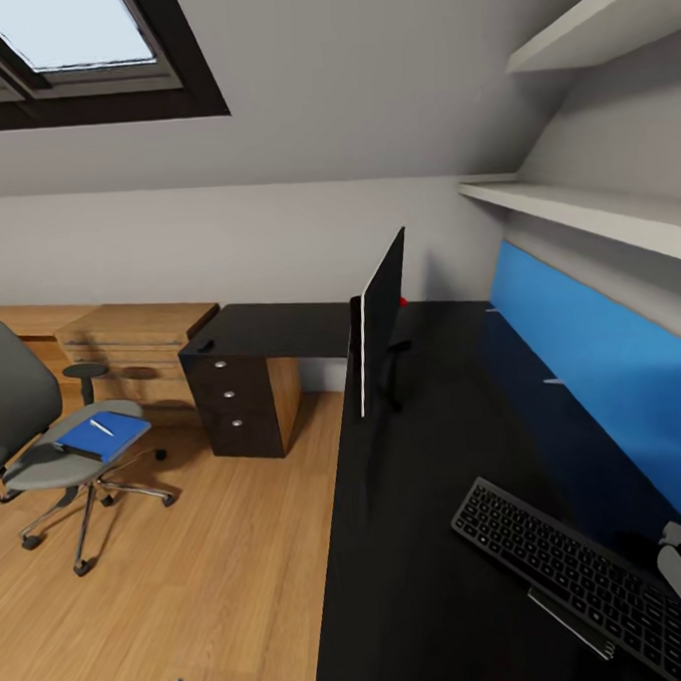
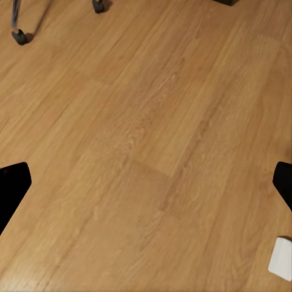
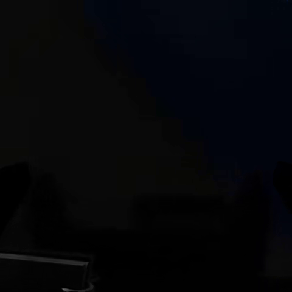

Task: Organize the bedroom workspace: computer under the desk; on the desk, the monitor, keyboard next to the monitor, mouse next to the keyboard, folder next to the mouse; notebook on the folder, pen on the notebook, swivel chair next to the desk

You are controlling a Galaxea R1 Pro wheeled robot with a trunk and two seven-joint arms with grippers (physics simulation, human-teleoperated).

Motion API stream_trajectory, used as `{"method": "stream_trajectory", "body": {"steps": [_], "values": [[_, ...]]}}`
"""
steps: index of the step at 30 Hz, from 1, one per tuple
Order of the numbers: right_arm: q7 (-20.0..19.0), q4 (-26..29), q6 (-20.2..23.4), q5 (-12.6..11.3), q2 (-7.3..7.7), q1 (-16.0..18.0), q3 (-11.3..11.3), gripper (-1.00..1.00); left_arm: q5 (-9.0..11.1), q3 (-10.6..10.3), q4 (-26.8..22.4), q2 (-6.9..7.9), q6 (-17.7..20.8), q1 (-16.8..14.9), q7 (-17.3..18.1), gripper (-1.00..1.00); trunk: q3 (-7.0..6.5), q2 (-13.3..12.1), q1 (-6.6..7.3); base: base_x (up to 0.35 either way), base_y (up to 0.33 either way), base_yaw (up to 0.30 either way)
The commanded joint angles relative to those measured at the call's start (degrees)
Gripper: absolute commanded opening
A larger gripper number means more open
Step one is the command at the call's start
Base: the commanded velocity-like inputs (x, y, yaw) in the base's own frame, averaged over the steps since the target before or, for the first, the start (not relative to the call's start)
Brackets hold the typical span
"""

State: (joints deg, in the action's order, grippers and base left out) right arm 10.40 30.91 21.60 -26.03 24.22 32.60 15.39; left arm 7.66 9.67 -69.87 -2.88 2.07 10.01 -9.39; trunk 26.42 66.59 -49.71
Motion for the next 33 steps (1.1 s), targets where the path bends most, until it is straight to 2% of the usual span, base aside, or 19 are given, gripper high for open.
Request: {"method": "stream_trajectory", "body": {"steps": [1,5,23,33], "values": [[0.38,0.12,0.22,-0.6,0.02,0.01,-0.01,1.0,0.52,0.01,-0.11,-0.02,0.22,0.01,-0.1,1.0,0.24,0.45,-0.23,0.0,0.0,0.0],[0.46,0.06,0.26,-0.6,-0.02,0.01,-0.01,1.0,0.51,0.0,-0.03,-0.04,0.21,0.01,-0.1,1.0,0.95,2.06,-1.11,0.0,0.0,0.0],[0.58,-0.05,0.28,-0.6,-0.05,0.01,-0.01,1.0,0.46,0.16,1.69,0.23,0.21,0.01,0.13,1.0,0.95,2.06,-1.11,-0.002,0.0,0.0],[0.58,-0.05,0.28,-0.6,-0.05,0.01,-0.01,1.0,0.43,0.15,1.86,0.18,0.21,0.01,0.16,1.0,0.95,2.06,-1.11,-0.123,0.0,0.0]]}}
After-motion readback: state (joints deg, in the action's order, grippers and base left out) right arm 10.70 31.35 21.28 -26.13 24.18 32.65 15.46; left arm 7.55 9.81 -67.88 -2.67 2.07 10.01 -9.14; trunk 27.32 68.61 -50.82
